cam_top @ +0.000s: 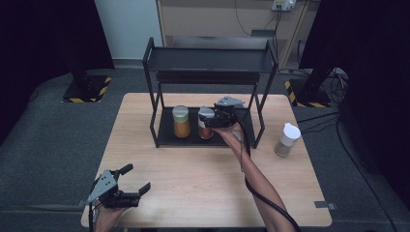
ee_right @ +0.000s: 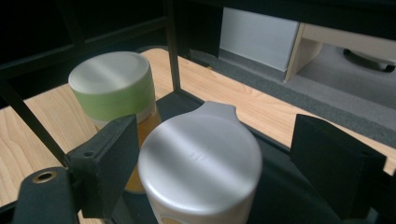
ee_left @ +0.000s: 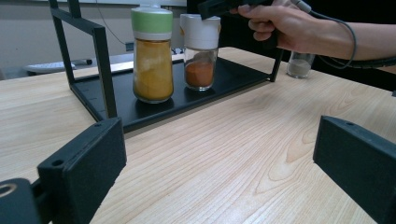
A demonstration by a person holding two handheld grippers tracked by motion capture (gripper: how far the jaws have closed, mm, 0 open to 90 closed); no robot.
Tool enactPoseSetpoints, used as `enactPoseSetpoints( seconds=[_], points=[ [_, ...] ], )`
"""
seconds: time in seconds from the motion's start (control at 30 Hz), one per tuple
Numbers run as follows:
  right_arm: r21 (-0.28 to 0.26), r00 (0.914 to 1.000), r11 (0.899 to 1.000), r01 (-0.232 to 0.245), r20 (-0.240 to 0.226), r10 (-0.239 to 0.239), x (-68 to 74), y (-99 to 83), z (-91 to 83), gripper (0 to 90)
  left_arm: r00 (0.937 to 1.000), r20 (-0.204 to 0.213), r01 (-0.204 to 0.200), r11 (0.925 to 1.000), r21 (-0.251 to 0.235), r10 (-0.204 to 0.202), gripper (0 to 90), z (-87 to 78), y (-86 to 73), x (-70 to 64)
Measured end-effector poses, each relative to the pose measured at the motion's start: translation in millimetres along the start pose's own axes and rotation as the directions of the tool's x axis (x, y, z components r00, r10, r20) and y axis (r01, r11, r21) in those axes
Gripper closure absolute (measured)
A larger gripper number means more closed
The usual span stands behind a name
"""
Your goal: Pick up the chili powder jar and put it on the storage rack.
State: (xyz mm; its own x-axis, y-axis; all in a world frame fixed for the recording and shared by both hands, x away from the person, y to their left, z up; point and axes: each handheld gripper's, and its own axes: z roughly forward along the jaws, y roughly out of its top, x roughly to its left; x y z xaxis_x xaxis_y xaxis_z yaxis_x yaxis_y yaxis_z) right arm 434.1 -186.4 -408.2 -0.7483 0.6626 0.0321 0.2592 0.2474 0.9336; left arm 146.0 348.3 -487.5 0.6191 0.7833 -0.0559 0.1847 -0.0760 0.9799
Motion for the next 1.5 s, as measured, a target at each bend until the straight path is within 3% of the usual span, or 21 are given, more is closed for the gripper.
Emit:
enactPoseSetpoints(
  seconds=[0.4,0.63,0.73,1.3,1.5],
  points=[
    [-0.085,0.9982,0.995,0.050,-0.029,-0.052,3.3,24.7,-22.4,13.3,1.0000,0.000,-0.001,1.0000,0.000,0.001,1.7,0.2,0.0,-0.1],
    [-0.121,0.9917,0.988,0.098,-0.071,-0.108,16.7,38.1,-44.7,12.9,1.0000,-0.001,-0.001,1.0000,0.001,0.001,1.7,0.4,0.0,-0.3],
    [-0.117,0.9910,0.988,0.099,-0.079,-0.108,22.8,41.8,-57.8,12.1,1.0000,-0.001,-0.003,1.0000,0.001,0.003,1.7,0.4,0.3,-0.8],
    [-0.169,0.9804,0.972,0.164,-0.080,-0.180,46.5,32.5,-133.2,11.5,1.0000,-0.002,-0.005,1.0000,0.006,0.005,1.7,0.7,1.0,-1.5],
    [-0.160,0.9877,0.978,0.132,-0.063,-0.143,52.6,20.8,-161.3,10.3,1.0000,-0.002,-0.006,1.0000,0.005,0.006,1.7,0.4,1.0,-1.5]
  ],
)
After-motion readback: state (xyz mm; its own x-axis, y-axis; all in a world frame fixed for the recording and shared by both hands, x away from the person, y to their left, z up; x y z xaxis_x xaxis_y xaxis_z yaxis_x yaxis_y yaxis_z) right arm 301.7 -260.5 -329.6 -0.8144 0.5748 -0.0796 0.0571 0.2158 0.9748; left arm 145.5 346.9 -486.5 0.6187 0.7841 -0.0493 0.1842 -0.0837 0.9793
